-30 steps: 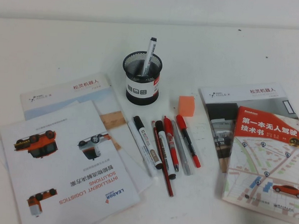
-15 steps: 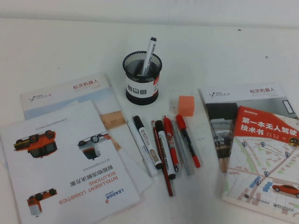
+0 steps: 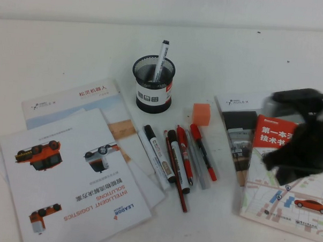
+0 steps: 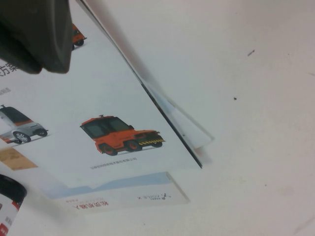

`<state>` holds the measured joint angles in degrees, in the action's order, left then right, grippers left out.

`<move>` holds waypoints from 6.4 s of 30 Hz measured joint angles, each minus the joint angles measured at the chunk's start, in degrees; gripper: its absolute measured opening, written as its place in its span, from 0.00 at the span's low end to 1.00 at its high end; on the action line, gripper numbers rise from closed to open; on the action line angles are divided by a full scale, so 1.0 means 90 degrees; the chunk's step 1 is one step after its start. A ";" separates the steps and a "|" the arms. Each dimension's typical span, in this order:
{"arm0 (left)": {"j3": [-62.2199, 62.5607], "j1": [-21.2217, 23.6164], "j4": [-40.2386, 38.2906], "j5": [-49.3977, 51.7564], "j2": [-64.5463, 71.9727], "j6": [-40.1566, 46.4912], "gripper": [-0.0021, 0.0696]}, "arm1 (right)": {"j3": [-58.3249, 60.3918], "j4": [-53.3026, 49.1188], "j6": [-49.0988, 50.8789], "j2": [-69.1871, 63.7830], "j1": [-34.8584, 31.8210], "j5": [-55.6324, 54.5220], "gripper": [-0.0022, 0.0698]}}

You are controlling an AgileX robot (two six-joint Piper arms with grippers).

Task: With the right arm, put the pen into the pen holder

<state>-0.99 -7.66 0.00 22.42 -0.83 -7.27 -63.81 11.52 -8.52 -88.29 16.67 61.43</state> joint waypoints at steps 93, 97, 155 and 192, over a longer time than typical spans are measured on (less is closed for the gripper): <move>0.0000 0.0000 0.0000 0.0000 0.0000 0.0000 0.03 | -0.2706 -0.3250 0.3375 -0.4070 0.1499 -1.0886 0.48; 0.0000 0.0000 0.0000 0.0000 0.0000 0.0000 0.03 | -0.2358 -0.3225 0.3657 -0.3648 0.1509 -1.0861 0.44; 0.0000 0.0000 0.0000 0.0000 0.0000 0.0000 0.03 | 0.6420 0.0029 0.0840 0.9661 -0.1657 -0.4553 0.00; 0.0000 0.0000 0.0000 0.0000 0.0000 0.0000 0.03 | 0.7246 -0.0301 0.0947 0.9860 -0.1666 -0.4636 0.00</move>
<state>-0.99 -7.66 0.00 22.42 -0.83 -7.27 1.41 8.81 0.00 0.45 1.67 19.71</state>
